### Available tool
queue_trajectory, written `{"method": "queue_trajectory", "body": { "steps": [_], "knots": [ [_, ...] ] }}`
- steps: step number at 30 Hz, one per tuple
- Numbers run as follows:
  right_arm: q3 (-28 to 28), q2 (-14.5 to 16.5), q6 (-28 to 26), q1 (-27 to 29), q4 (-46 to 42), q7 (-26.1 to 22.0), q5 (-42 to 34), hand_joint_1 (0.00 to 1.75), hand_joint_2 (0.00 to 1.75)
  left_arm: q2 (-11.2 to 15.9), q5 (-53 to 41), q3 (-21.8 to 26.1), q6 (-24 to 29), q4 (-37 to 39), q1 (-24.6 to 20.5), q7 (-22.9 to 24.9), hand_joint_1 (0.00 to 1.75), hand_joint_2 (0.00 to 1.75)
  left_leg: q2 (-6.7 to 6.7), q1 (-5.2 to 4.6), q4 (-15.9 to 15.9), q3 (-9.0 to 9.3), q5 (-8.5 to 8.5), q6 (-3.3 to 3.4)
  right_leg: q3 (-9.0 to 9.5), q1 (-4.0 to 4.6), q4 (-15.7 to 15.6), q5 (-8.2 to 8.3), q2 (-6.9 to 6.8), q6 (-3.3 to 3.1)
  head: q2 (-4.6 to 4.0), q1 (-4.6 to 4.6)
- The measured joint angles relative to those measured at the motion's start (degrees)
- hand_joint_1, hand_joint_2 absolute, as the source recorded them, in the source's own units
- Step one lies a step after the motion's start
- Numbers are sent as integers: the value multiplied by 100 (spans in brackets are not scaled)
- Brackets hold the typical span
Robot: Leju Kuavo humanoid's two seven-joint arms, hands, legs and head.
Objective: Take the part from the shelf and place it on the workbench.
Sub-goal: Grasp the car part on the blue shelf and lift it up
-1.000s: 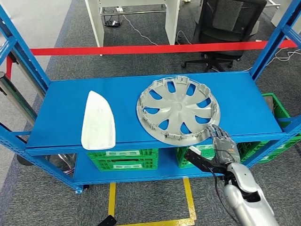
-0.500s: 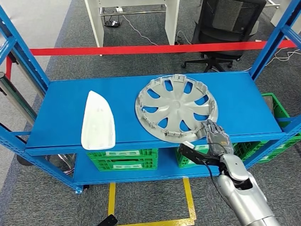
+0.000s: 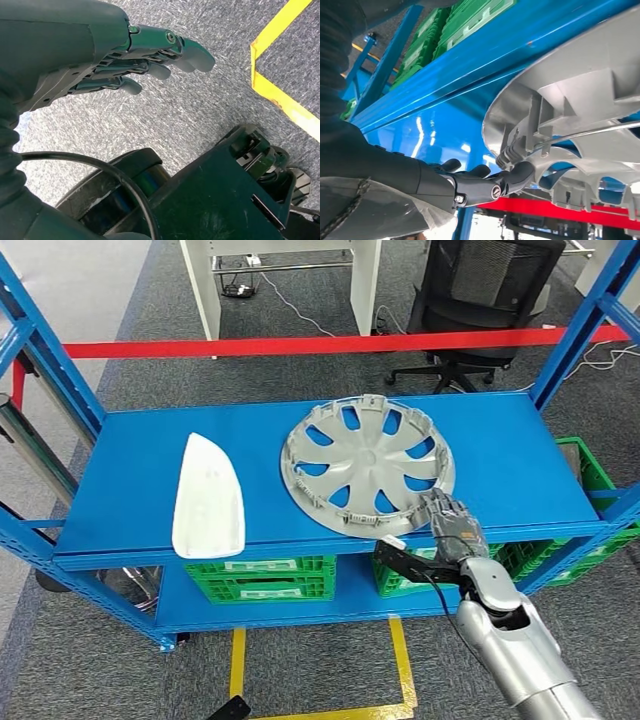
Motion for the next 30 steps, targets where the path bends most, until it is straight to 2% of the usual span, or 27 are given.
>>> {"method": "queue_trajectory", "body": {
  "steps": [16, 30],
  "knots": [
    [667, 2, 327, -196, -648, 349, -45, 0, 175, 21, -9, 24, 63, 0, 16, -34, 0, 175, -1, 1, -1, -3, 0, 0, -1, 0, 2, 0, -4, 0, 0, -1],
    [869, 2, 327, -248, -790, 415, -54, 0, 175, 34, -40, 64, 69, 0, 30, -36, 0, 175, -2, 0, 0, -4, 0, 0, -2, 0, 1, 0, -4, 0, 0, 0]
  ]
}}
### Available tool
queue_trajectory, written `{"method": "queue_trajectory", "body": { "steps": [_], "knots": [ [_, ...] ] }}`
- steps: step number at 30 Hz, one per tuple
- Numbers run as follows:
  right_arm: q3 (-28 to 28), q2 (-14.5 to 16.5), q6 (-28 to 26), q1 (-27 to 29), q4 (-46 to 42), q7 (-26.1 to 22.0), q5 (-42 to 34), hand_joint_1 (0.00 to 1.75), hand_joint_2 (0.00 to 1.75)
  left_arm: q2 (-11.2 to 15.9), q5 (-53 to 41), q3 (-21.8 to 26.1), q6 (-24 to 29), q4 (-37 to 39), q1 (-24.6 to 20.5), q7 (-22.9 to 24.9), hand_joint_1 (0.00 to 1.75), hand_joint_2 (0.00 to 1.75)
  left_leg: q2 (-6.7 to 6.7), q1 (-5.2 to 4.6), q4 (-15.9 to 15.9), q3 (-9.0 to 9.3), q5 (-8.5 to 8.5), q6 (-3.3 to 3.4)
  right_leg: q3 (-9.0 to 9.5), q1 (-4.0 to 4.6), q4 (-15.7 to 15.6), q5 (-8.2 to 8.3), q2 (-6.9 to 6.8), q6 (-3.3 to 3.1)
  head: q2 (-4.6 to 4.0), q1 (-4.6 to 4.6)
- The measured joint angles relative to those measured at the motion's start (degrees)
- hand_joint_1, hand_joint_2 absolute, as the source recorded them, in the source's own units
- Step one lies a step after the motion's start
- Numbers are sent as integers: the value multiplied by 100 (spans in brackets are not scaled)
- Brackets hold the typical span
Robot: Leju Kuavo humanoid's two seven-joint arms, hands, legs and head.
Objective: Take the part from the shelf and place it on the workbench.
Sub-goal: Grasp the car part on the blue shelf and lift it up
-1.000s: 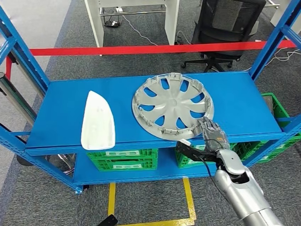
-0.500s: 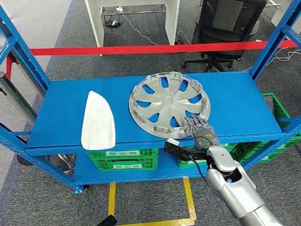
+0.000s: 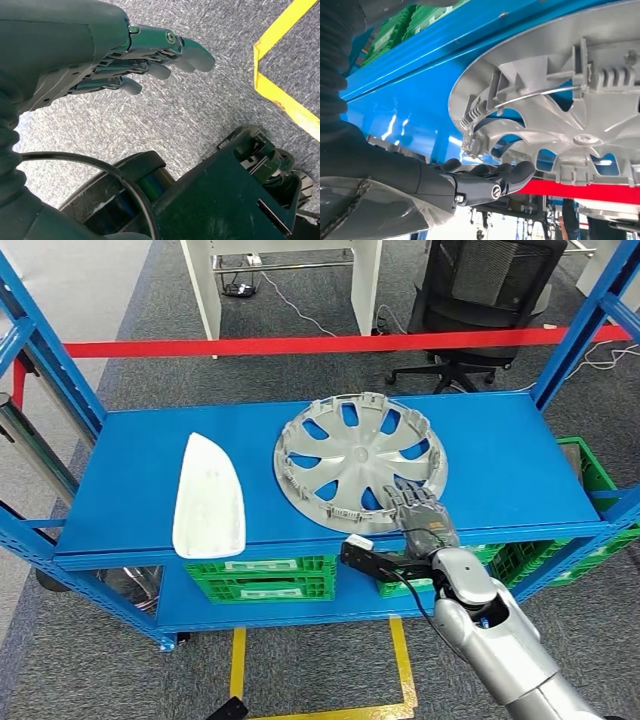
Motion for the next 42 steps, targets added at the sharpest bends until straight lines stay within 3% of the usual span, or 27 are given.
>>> {"method": "queue_trajectory", "body": {
  "steps": [8, 22, 35, 42],
  "knots": [
    [-75, -65, 99, -43, -45, 50, -641, 0, 175, 1, -124, 38, -25, 0, 6, -8, 0, 175, 0, 0, 0, 0, 0, 0, -2, 0, 0, 0, -1, 0, 0, 0],
    [-673, -129, -131, -288, 1290, -751, -1293, 0, 175, -6, -390, 38, -145, 0, -25, 13, 0, 175, 0, 0, 4, 1, 0, 0, -2, 0, -1, 0, 0, 0, 0, -1],
    [-858, -129, -223, -577, 2063, -919, -1312, 0, 175, -12, -434, 38, -185, 0, -32, 16, 0, 175, -1, -1, 4, 2, 1, 1, 3, 0, -1, 1, -2, 1, 0, 0],
    [-718, -92, 15, -827, 2317, -1015, -942, 0, 175, -13, -534, 42, -210, 0, -32, 28, 0, 175, 0, -1, 4, 4, 2, 2, 7, 0, -1, 5, 0, 3, 0, 0]
  ]
}}
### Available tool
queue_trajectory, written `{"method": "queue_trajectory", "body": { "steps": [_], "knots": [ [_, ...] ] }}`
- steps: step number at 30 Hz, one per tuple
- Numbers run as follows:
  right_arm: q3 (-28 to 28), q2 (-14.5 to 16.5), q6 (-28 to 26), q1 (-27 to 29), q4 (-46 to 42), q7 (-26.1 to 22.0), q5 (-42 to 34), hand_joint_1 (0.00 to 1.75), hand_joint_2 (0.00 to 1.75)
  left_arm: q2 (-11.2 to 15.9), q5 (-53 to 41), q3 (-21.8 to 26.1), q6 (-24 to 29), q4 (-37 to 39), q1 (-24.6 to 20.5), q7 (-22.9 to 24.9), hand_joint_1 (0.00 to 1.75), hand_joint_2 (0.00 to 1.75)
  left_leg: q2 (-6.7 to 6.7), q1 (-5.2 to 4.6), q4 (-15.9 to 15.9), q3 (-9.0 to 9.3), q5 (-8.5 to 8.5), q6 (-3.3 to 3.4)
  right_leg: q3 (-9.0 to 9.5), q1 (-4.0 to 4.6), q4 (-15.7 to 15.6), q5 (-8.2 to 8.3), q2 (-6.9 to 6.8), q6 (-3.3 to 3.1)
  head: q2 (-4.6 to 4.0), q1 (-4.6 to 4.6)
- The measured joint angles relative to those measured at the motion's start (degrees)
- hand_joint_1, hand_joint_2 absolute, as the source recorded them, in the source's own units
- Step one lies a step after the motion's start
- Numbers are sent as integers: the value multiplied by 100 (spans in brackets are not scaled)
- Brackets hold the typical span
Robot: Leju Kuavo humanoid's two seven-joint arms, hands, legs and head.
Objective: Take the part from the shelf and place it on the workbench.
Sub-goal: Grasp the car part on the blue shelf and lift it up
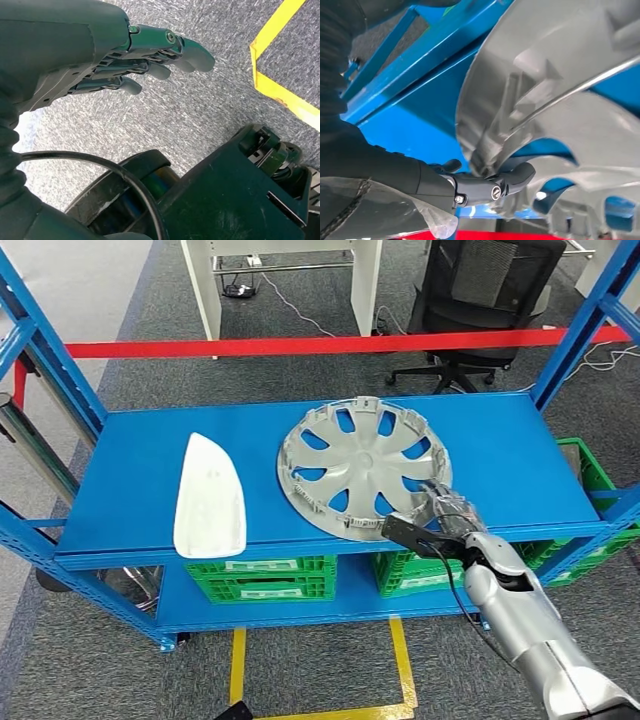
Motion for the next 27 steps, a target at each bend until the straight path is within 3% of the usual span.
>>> {"method": "queue_trajectory", "body": {
  "steps": [1, 4, 5, 12, 27],
  "knots": [
    [55, 24, 71, -51, 30, -5, 18, 12, 175, -1, -12, 2, -3, 0, 0, 1, 0, 175, 1, 0, 0, 0, 1, 0, 0, 0, 0, 1, 2, 0, 0, -1],
    [272, 94, 410, -256, 97, -34, -120, 140, 175, -1, -57, 16, -11, 0, -1, 1, 0, 175, 13, 2, -1, 6, 2, 0, -1, 1, 1, 4, 21, -2, 0, 1],
    [366, 105, 551, -334, 116, -45, -207, 172, 175, -1, -72, 27, -12, 0, -1, 1, 0, 175, 21, 3, -1, 9, 2, -1, -1, 1, 1, 6, 30, -3, 0, 1],
    [1153, 112, 1272, -810, 135, -58, -853, 175, 175, 1, -137, 145, -10, 0, 0, -2, 0, 175, 99, 13, -4, 38, -2, -6, 1, 18, 0, 23, 108, -18, 0, -1],
    [1840, 113, 1476, -1071, 98, -138, -1258, 175, 175, 5, -179, 247, -15, 0, 4, -16, 0, 175, 86, 24, -4, 41, 13, -18, 11, 26, 1, 31, 85, -25, 0, 1]
  ]
}}
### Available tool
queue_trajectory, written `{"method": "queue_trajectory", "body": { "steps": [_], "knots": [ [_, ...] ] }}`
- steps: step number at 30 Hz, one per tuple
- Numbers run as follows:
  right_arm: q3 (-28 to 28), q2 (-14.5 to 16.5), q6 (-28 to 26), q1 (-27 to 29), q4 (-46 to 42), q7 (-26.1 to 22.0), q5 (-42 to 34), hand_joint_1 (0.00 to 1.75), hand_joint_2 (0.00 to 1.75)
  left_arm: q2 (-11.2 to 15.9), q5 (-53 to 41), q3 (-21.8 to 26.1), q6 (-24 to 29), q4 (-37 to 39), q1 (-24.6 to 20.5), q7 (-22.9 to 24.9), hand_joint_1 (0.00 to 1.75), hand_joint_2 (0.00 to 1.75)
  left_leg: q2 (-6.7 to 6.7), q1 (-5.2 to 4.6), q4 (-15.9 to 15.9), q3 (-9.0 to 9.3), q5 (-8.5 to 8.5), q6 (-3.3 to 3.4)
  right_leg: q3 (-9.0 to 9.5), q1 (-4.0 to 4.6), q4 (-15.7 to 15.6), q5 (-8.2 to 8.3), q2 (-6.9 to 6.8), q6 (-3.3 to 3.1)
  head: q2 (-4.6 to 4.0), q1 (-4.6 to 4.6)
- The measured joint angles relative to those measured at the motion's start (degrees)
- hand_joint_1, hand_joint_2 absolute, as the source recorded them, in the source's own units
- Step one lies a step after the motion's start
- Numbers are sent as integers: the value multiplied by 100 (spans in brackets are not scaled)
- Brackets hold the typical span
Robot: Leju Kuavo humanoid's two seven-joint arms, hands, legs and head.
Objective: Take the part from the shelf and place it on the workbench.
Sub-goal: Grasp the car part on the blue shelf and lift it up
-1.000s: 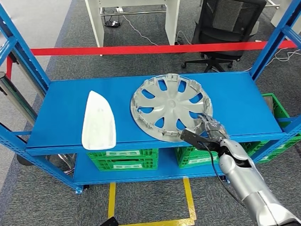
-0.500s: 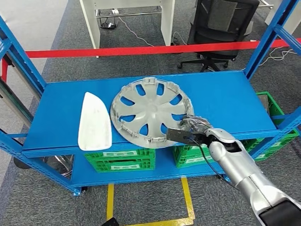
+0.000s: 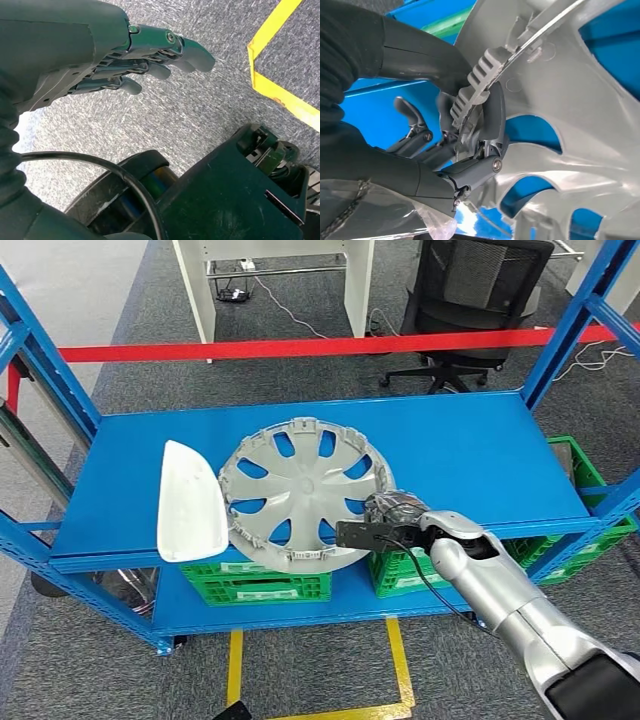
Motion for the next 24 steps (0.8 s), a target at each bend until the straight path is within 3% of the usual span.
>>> {"method": "queue_trajectory", "body": {
  "steps": [10, 19, 24],
  "knots": [
    [756, -91, 289, -233, -486, 93, -750, 175, 175, 14, -21, 186, 20, 0, 4, -66, 0, 175, -1, 0, 0, -16, 1, 0, -17, 0, 1, 2, -1, 1, 0, -1],
    [1260, -522, 322, -533, -1074, 253, -1236, 175, 175, 25, -26, 359, 63, 0, 23, -106, 0, 175, -25, -2, 4, -56, 2, 0, -47, -1, 2, 2, -23, 1, 0, -1],
    [1355, -757, -203, -554, -1468, 465, -994, 175, 175, 36, -6, 462, 137, 0, 49, -159, 0, 175, -26, -4, 6, -69, 2, 0, -61, -3, 1, 2, -23, 1, 0, -1]
  ]
}}
